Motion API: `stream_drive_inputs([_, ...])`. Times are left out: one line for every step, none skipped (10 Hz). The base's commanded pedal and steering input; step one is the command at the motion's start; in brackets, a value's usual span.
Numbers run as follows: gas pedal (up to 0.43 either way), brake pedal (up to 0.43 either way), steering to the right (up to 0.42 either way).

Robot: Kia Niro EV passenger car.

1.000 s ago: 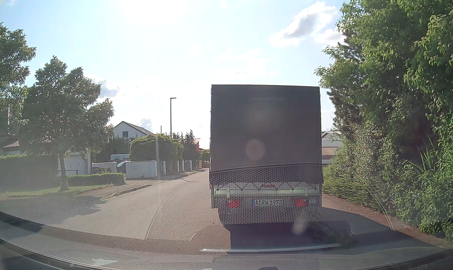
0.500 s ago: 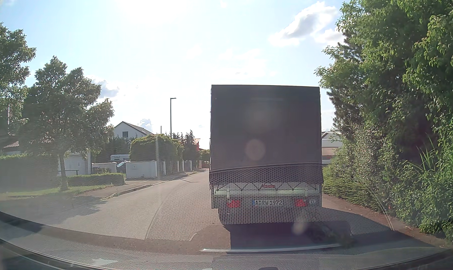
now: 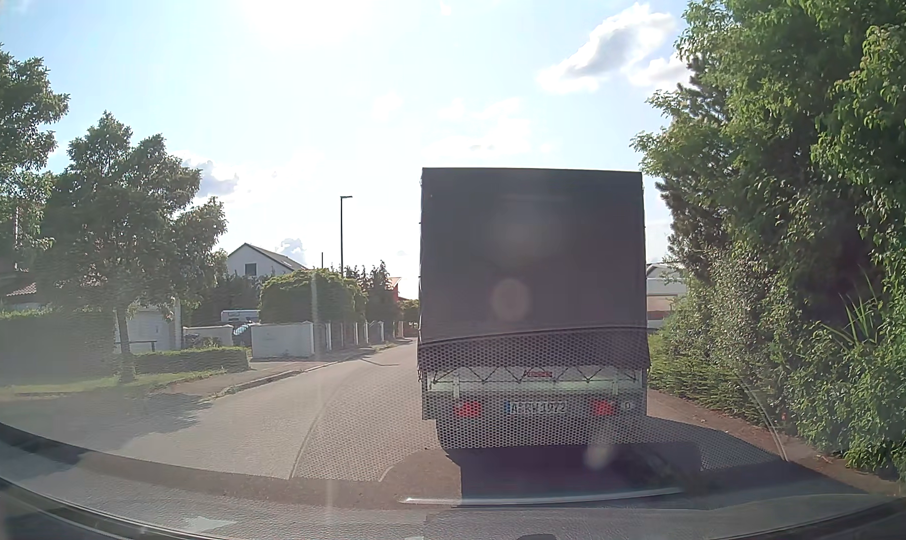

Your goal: Follow the waypoints while adhering to traffic rules and regulations

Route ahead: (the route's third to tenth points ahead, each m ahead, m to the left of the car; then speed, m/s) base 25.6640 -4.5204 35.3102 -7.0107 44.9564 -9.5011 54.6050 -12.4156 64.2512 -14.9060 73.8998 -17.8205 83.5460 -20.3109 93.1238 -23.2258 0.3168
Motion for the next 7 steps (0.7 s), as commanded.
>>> stream_drive_inputs([0.000, 0.012, -0.329])
stream_drive_inputs([0.000, 0.012, -0.400])
stream_drive_inputs([0.000, 0.018, -0.491])
stream_drive_inputs([0.000, 0.012, -0.545])
stream_drive_inputs([0.008, 0.012, -0.620])
stream_drive_inputs([0.008, 0.012, -0.721])
stream_drive_inputs([0.008, 0.012, -0.786])
